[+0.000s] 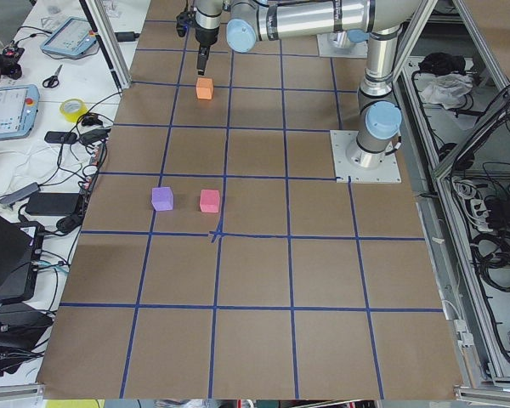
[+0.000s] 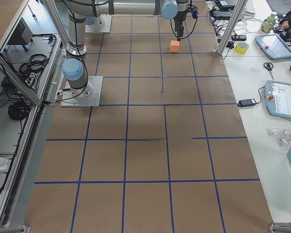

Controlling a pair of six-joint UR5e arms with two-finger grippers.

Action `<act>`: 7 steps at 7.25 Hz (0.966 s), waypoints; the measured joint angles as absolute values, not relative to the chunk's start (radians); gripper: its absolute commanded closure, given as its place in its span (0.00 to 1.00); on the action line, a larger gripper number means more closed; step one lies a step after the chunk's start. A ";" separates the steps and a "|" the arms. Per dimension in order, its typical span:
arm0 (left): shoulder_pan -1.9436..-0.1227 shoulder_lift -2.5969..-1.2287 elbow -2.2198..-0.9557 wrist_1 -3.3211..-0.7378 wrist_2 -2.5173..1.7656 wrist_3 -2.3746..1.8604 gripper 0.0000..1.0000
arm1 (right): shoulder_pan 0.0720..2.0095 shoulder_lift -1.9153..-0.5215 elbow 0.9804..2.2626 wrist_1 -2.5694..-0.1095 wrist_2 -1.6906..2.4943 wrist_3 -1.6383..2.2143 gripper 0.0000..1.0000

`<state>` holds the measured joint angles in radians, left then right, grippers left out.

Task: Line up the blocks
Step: 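Move the left gripper over the orange cube while the right gripper withdraws, then grasp the orange cube with the left gripper and lift it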

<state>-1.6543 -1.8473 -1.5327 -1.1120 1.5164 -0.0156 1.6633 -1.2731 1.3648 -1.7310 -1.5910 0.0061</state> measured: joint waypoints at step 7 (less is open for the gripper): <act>-1.834 -2.199 -1.410 -0.885 1.591 -0.232 0.00 | 1.562 -1.325 1.496 -1.878 -1.592 -0.118 0.00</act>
